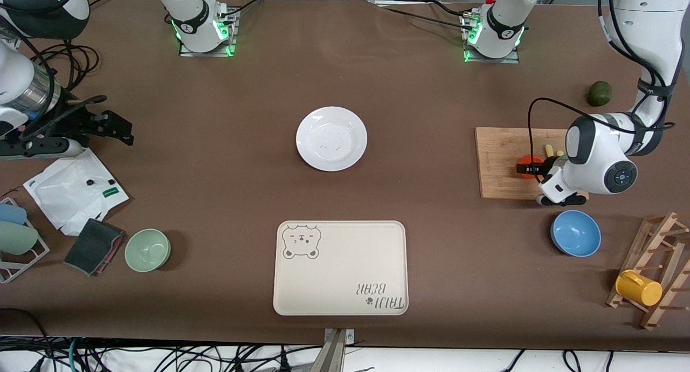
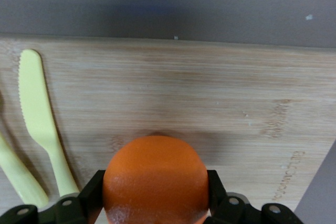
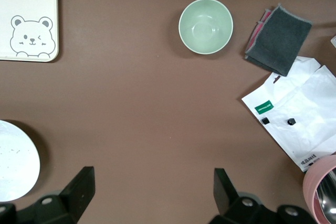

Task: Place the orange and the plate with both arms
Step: 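Close the left gripper on the orange and lift it, then carry the orange with the left gripper over the white plate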

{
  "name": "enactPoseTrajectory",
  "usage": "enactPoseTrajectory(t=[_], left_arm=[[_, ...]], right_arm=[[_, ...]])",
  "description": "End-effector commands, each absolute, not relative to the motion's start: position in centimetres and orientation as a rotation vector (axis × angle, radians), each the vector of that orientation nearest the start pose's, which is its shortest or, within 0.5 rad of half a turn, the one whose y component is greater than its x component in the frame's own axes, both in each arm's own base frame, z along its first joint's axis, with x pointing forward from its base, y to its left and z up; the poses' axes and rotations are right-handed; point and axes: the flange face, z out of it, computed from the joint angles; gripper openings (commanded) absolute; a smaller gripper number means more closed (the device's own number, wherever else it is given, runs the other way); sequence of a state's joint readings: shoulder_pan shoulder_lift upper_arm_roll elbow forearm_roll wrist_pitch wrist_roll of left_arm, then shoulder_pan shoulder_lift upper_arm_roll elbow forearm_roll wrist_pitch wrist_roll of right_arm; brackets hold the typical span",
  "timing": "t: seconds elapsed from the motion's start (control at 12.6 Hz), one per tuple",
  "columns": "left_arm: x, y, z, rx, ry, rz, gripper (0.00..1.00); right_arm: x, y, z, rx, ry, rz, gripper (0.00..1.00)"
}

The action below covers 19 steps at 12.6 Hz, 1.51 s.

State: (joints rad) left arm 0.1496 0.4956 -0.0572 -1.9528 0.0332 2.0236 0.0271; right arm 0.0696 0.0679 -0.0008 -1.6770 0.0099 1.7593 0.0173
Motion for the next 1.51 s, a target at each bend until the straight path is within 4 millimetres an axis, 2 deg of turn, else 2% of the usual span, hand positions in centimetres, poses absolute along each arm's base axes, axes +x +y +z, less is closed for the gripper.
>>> enactPoseTrajectory(t=[0.0, 0.24, 0.4, 0.64, 0.72, 0.96, 1.04, 1.27, 1.43], left_arm=[[58.8, 3.8, 24.1, -3.11, -0.015, 0.691, 0.22], [60.8, 0.7, 28.1, -3.112, -0.002, 0.718, 0.22], [61.1, -4.2, 29.5, -3.108, -0.063, 0.704, 0.22], [59.8, -14.8, 32.3, -3.053, -0.278, 0.709, 0.23], [59.1, -17.7, 32.9, -3.041, -0.337, 0.705, 0.23], [55.9, -28.4, 34.2, -3.001, -0.392, 0.662, 0.23], [54.1, -32.1, 34.1, -2.996, -0.421, 0.689, 0.23], [50.5, -41.1, 33.3, -3.095, -0.486, 0.644, 0.23], [47.8, -46.3, 30.0, -3.112, -0.59, 0.643, 0.25]], right_arm=[[58.4, 3.8, 55.5, -3.117, -0.053, -0.015, 1.0], [58.4, 3.8, 55.5, -3.117, -0.053, -0.015, 1.0], [58.5, 3.8, 55.5, -3.116, -0.053, -0.02, 1.0], [58.4, 3.8, 55.5, -3.117, -0.053, -0.015, 1.0], [58.5, 3.8, 55.5, -3.116, -0.053, -0.02, 1.0], [58.5, 3.7, 55.5, -3.117, -0.051, -0.018, 1.0], [58.5, 3.7, 55.5, -3.117, -0.051, -0.022, 1.0], [58.6, 3.5, 55.3, -3.117, -0.044, -0.018, 1.0], [58.6, 3.5, 55.4, -3.117, -0.044, -0.02, 1.0]])
